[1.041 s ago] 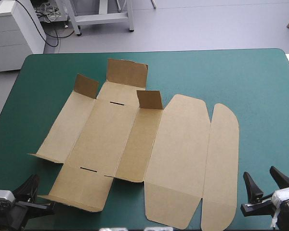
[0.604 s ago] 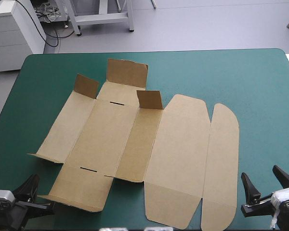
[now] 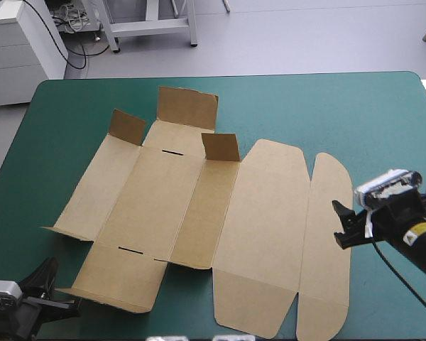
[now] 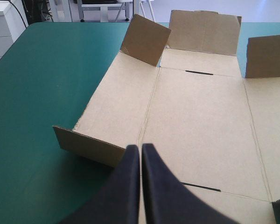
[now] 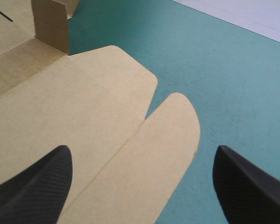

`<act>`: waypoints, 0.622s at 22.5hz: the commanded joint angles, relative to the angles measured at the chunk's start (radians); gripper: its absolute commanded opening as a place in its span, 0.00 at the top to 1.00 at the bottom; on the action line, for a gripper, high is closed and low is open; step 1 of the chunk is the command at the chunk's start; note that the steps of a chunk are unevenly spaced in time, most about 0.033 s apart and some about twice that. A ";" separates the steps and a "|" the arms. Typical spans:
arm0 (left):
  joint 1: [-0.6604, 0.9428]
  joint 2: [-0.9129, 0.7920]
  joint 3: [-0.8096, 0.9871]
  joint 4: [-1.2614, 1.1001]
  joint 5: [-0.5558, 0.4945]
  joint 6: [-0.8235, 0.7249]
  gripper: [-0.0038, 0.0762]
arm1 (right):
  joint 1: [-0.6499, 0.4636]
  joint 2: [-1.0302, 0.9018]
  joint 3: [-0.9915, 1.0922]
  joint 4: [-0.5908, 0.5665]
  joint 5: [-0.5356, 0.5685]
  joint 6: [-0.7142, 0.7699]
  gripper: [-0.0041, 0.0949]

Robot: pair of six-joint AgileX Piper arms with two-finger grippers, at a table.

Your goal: Fold the box

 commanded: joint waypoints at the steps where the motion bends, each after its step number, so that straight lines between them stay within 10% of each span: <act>1: 0.004 -0.011 -0.023 -0.012 -0.081 0.001 0.96 | 0.002 0.128 -0.100 0.108 -0.062 -0.121 0.19; 9: 0.004 -0.011 -0.023 -0.012 -0.081 0.001 0.96 | 0.003 0.523 -0.322 0.351 -0.067 -0.320 0.19; 14: 0.004 -0.011 -0.023 -0.012 -0.081 0.001 0.96 | 0.082 0.706 -0.491 0.314 -0.056 -0.348 0.19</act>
